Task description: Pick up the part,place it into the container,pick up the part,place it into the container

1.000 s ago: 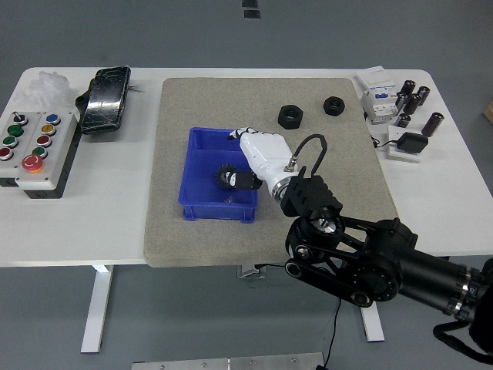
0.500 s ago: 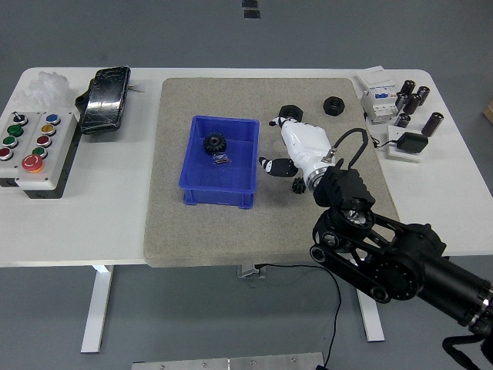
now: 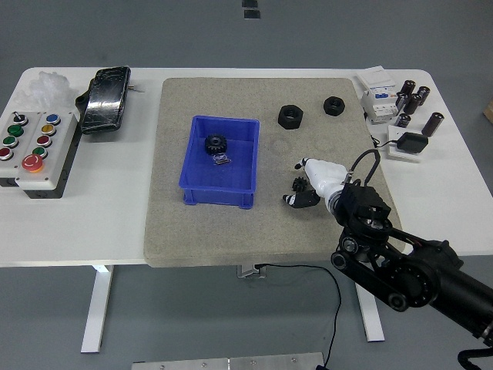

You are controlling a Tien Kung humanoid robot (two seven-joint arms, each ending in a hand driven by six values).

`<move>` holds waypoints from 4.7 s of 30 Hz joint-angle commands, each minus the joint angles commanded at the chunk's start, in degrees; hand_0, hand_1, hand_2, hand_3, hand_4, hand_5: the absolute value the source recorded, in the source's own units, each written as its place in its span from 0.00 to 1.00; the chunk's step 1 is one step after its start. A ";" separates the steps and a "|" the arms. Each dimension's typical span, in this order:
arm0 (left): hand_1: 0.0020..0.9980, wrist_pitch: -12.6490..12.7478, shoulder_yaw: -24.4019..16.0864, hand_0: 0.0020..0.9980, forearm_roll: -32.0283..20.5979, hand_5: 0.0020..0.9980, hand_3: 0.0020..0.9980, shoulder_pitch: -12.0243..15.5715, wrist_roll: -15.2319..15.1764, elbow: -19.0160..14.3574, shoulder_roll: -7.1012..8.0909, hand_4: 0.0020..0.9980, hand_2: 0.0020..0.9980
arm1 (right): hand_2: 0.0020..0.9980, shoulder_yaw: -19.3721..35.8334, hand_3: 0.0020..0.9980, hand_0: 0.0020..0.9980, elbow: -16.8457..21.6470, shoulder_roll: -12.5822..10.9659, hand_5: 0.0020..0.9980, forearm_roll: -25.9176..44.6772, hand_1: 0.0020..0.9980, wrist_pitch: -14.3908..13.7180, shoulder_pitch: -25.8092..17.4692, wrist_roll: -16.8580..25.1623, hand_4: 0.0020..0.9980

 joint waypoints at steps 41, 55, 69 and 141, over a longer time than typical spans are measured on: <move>0.53 0.01 0.84 0.62 -0.94 0.40 0.62 -0.01 0.22 0.00 0.40 0.57 0.54 | 0.48 -17.99 0.58 0.33 -0.25 7.68 0.00 -5.26 0.54 -12.46 15.61 0.00 0.46; 0.53 0.02 0.21 0.62 -0.49 0.40 0.61 0.57 0.50 0.00 0.23 0.57 0.54 | 0.90 -15.91 0.90 0.37 0.02 6.52 0.37 -3.64 0.76 -12.58 15.05 0.00 0.75; 0.53 0.02 0.04 0.62 -0.33 0.40 0.61 0.73 0.17 0.00 0.07 0.57 0.54 | 0.83 6.14 0.87 0.33 6.82 0.80 0.43 -2.86 0.69 -21.51 8.29 0.40 0.87; 0.53 0.00 -1.99 0.62 2.10 0.39 0.61 2.68 -0.13 0.00 1.31 0.59 0.54 | 0.74 24.43 0.70 0.81 11.71 3.55 1.00 73.26 0.74 -19.47 -31.53 73.96 1.00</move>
